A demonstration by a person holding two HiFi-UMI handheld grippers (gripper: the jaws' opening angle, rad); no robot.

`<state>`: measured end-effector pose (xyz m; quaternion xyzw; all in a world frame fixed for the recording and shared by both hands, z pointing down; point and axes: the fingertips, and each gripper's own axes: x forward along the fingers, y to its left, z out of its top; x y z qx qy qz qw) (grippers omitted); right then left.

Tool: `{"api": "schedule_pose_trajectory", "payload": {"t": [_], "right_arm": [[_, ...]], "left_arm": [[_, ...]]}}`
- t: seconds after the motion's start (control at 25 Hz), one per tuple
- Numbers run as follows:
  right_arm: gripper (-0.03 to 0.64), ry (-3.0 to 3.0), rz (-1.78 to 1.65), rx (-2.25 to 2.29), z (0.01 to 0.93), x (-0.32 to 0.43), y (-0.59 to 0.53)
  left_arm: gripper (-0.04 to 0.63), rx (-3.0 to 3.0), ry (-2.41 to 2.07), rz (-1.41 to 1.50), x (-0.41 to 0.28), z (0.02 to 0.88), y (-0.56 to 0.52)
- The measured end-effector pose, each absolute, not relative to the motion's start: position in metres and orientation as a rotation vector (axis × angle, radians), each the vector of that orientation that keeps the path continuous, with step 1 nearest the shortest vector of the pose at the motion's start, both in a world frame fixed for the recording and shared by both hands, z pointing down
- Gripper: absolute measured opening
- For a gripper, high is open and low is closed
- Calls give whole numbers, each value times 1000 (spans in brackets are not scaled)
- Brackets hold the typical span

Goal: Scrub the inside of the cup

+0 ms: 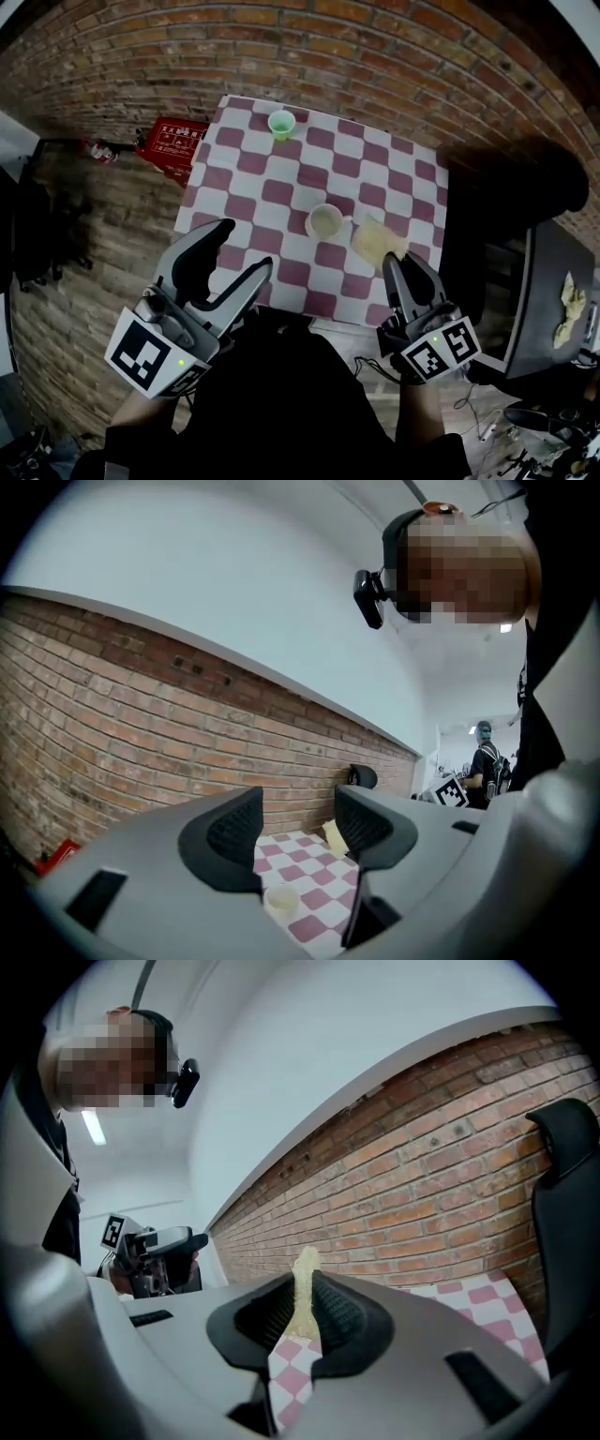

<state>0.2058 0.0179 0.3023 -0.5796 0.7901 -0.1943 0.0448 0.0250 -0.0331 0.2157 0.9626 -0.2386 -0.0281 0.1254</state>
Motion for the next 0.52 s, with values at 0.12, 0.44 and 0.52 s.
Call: {"api": "schedule_pose_trajectory", "payload": {"t": [0.12,0.44,0.52], "right_arm": [[69,2395,-586,-1772,299,214,22],[69,2385,-583,-1758,299,226,29],[69,2385,-582,-1758,300,228,30]], "left_arm": [[251,2830,-711,22,33,227,-33],[250,2835,-723,66,47,235,-36],[250,2837,-722,69,51,236,-36]]}}
